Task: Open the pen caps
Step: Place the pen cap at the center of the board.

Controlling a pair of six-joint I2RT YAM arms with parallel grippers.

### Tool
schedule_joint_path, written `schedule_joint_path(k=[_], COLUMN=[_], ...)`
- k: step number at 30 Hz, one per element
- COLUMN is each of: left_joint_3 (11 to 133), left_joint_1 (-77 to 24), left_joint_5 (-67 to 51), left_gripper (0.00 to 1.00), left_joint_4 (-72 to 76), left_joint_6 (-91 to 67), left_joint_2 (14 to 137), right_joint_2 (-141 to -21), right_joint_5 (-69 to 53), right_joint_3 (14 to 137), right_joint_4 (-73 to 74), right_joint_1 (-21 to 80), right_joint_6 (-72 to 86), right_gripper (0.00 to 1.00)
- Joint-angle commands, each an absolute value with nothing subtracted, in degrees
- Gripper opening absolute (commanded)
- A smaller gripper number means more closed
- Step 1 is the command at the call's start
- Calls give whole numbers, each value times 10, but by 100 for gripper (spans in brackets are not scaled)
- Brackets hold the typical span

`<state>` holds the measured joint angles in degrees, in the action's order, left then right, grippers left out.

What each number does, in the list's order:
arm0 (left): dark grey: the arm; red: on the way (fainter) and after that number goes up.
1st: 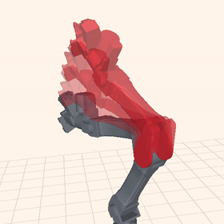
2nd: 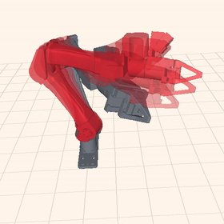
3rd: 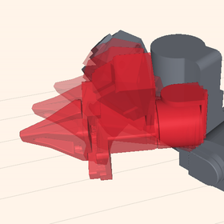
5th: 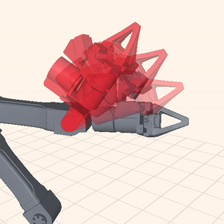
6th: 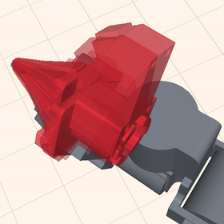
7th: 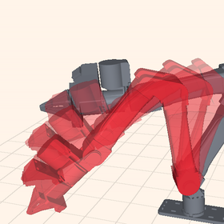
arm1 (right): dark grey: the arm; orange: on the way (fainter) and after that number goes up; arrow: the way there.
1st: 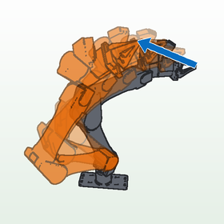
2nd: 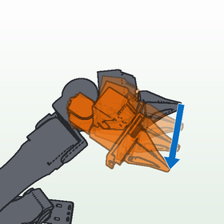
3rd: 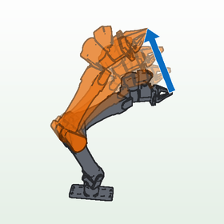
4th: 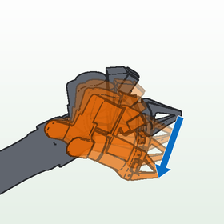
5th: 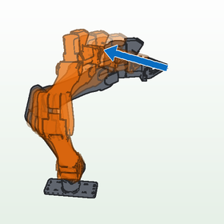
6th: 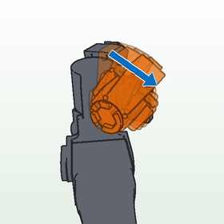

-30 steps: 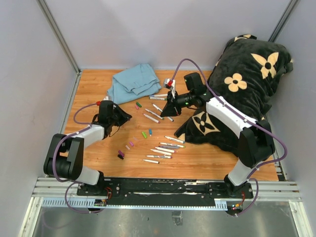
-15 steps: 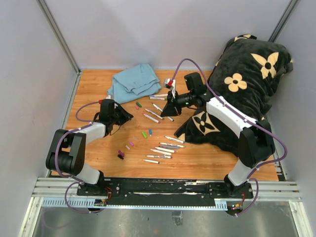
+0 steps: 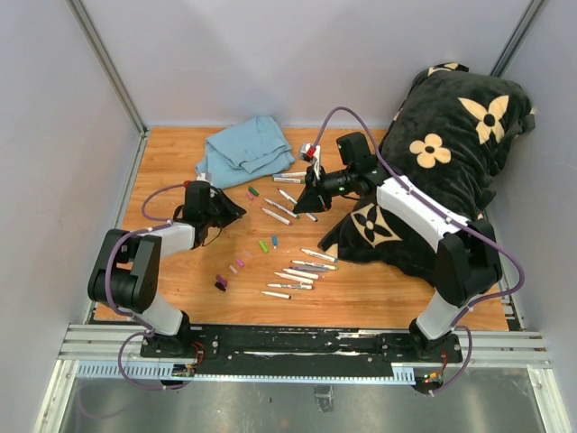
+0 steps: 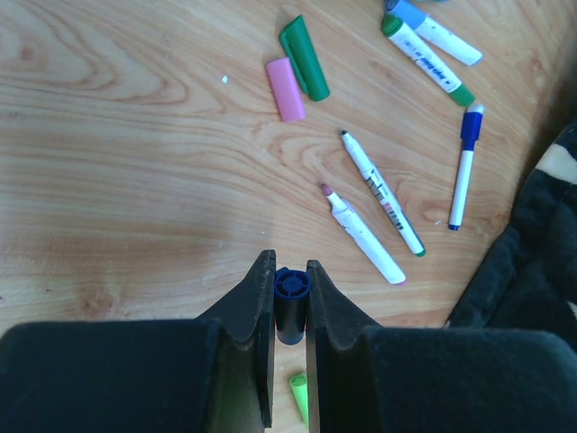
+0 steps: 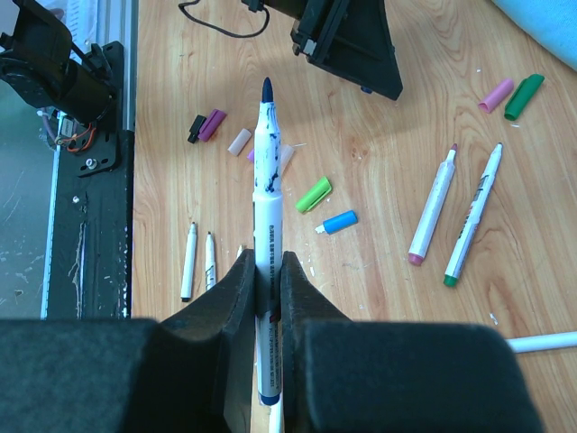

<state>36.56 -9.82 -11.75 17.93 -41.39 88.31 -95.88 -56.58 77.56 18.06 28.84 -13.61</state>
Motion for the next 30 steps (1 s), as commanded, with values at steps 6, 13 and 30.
schedule_joint_path(k=[6,13,30], left_joint_3=[424,475,483], left_joint_1=[-94,-94,-91], left_joint_5=[-122,-107,-59], left_gripper=[4,11,42], left_joint_4=[199,191,178], left_joint_6=[-397,-396,-413], left_joint_2=[954,1009,1039], right_joint_2=[-944,-945,-945], right_joint_5=[-581,-582,-580], right_joint_3=[778,777,777], right_joint_4=[186,185,185], right_joint_1=[280,280,279], right_joint_6=[-146,-145,-145], right_gripper=[5,5,5])
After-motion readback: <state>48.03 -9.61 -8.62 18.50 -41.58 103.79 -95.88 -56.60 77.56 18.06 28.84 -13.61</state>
